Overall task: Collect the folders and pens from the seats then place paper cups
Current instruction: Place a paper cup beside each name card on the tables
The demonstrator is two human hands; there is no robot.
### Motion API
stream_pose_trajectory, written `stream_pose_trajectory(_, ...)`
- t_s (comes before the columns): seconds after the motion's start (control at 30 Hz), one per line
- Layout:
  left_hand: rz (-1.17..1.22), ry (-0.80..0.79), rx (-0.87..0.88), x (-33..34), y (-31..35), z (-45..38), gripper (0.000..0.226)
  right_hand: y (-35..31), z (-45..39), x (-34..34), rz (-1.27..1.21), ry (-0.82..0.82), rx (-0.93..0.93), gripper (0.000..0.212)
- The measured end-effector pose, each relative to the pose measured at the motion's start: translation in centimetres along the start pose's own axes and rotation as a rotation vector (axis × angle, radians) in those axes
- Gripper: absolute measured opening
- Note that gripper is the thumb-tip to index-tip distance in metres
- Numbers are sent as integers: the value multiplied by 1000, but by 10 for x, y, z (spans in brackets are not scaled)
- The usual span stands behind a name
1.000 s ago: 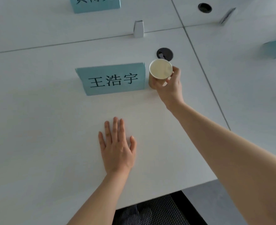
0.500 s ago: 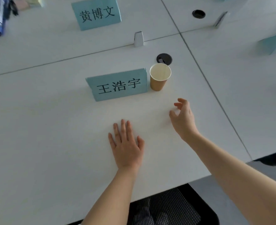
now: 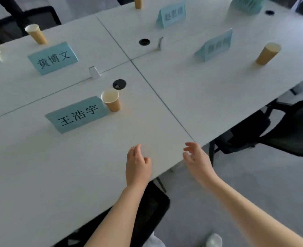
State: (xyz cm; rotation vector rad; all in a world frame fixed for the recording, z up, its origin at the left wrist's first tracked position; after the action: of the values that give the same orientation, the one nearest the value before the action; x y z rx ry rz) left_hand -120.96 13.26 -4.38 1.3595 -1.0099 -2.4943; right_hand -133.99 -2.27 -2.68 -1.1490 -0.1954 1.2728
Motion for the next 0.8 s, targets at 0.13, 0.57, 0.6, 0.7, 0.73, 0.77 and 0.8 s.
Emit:
stream_pose_trajectory(0.13, 121, 5, 112, 56, 97, 43, 43, 41, 41, -84, -37, 114, -11, 33)
stream_pose_trajectory(0.57, 212, -80, 201, 218, 276, 125, 34, 153, 119, -312, -155, 305, 6, 27)
stream_pose_trajectory(0.6, 204, -78, 213, 225, 288, 121, 34, 158, 115, -326, -172, 309, 9, 27)
stream_pose_trajectory(0.7, 199, -65, 229, 239, 316, 103, 32, 164, 95, -357, -188, 310, 2, 27)
stream_pose_trajectory(0.73, 198, -63, 227, 243, 324, 95, 32, 163, 87, -366, -182, 305, -2, 27)
stream_pose_trajectory(0.77, 202, -60, 226, 248, 334, 83, 31, 162, 75, -377, -175, 296, -11, 27)
stream_pose_trajectory(0.8, 212, -54, 222, 251, 342, 72, 31, 160, 63, -386, -173, 283, -18, 28)
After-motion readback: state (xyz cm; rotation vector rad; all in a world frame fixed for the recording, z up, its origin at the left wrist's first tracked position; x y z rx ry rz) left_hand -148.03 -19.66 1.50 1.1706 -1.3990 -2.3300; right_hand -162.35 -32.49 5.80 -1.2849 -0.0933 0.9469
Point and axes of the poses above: each hand's wrist, its own z-axis away from the middle knuckle, its own x-axis out of the palm, y = z × x, the point moved 3 cm from there along -z, towards the middle knuckle, and after that the axes turned 11 degrees about -y, right-handed, at the moved point
